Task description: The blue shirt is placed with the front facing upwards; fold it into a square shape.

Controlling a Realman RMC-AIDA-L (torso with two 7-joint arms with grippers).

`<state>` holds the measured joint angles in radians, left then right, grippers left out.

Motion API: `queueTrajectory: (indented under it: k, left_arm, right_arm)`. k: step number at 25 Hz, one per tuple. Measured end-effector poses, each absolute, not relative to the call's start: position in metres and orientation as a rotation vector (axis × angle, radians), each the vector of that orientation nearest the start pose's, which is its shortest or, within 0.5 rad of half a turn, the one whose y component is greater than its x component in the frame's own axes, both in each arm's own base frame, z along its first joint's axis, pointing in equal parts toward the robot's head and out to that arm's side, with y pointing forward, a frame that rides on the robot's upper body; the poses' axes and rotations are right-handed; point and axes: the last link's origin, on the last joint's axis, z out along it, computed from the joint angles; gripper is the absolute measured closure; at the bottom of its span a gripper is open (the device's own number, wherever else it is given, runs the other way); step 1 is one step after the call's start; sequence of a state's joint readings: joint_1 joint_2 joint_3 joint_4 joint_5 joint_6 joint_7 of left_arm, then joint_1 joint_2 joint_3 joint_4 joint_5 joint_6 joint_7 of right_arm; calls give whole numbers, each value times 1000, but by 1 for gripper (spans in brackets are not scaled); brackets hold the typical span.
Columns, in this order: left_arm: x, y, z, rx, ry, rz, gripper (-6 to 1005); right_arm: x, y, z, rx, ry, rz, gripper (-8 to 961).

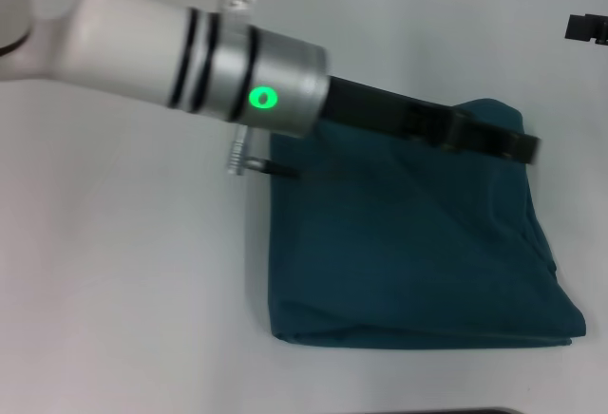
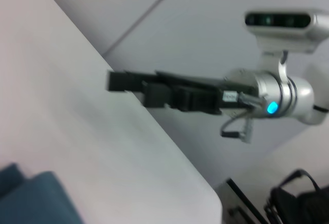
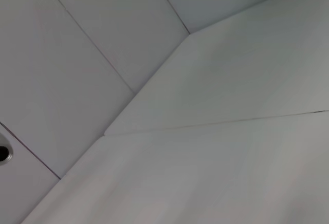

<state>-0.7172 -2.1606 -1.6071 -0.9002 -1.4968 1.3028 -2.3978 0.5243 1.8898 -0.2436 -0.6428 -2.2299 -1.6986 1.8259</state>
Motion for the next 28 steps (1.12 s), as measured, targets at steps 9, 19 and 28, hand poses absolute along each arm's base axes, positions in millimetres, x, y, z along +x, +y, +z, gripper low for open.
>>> queueTrajectory:
  k: [9, 19, 28]
  left_arm:
    - [-141, 333, -58, -2857, -1391, -754, 271]
    - [-217, 306, -12, -2737, -1313, -883, 52]
    - [-236, 296, -3, -2696, -1311, -924, 50]
  right_arm:
    - [332, 315, 108, -2347, 1379, 734, 234]
    - [344, 294, 93, -2353, 1542, 667, 234]
    - [350, 294, 66, -2343, 1656, 583, 234]
